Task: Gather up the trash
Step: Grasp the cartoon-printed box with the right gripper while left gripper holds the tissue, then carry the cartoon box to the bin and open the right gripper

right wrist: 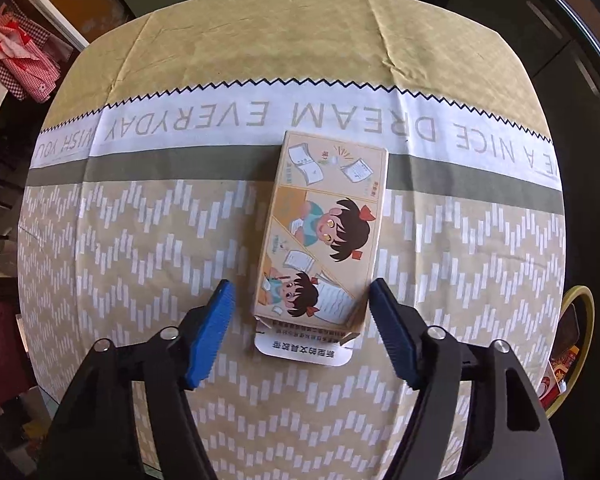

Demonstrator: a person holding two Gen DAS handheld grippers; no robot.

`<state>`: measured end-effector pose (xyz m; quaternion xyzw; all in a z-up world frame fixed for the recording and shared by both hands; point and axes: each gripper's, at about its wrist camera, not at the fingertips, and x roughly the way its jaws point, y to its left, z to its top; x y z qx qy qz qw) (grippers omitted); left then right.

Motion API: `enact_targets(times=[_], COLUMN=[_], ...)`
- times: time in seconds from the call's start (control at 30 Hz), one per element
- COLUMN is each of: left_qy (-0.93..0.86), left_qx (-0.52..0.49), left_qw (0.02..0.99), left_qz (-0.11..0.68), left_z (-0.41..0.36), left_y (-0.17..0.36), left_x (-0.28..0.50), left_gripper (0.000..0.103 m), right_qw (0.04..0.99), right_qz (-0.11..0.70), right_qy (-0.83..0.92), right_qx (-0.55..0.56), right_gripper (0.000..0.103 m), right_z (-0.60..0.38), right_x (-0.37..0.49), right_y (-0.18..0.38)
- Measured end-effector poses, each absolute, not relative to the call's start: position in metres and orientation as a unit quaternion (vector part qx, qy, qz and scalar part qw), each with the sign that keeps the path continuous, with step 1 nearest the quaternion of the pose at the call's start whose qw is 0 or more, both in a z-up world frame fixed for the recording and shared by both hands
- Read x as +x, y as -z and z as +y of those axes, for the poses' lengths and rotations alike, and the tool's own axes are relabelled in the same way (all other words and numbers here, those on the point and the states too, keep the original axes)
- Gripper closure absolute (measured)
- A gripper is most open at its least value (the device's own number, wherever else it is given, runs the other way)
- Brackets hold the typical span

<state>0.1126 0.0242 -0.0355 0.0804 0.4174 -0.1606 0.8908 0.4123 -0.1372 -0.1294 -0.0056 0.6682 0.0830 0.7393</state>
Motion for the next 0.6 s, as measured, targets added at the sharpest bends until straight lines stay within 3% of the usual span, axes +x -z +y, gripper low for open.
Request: enact_targets(times=[0.33, 0.6], left_qy=[0.163, 0.168], left_qx=[0.079, 0.083], left_qw=[0.889, 0.889], left_qz=[0.420, 0.418], left_z=[0.023, 0.009], left_y=[0.038, 0.034], left_x=[0.113, 0.118], left_gripper=[0.094, 0.094], right_qw=[0.757, 0.778], right_qz=[0.644, 0.610], right_qy=[-0.114, -0.133], right_qx=[0.015, 0.074], right_gripper=[0.043, 0.043], right_z=[-0.174, -0.300], right_x=[0.387, 0.325], right_y=[0.102, 0.052])
